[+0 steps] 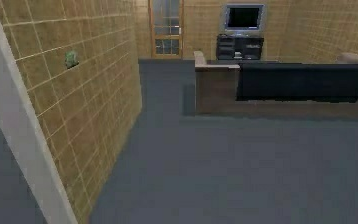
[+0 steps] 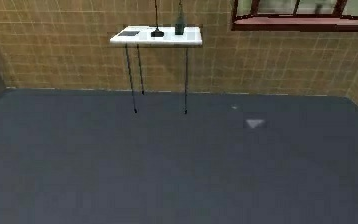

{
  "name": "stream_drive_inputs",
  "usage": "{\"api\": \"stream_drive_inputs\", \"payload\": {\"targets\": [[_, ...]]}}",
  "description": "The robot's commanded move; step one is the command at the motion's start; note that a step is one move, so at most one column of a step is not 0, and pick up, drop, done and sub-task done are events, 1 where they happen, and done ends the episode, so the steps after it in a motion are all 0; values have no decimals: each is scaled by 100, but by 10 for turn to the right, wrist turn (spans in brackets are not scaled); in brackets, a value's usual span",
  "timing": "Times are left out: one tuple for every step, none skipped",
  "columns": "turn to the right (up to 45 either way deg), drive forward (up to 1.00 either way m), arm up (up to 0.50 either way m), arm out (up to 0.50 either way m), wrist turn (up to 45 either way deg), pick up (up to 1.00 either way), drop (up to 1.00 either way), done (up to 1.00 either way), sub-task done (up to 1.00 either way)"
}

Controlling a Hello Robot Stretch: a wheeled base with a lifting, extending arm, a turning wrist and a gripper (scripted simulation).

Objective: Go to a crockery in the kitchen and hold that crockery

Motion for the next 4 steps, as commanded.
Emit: {"api": "stream_drive_inputs", "payload": {"targets": [[0, 5, 0, 0, 0, 0, 0, 0, 0], [-450, 0, 0, 0, 0, 0, 0, 0, 0], [-330, 0, 0, 0, 0, 0, 0, 0, 0], [0, 30, 0, 0, 0, 0, 0, 0, 0]]}}
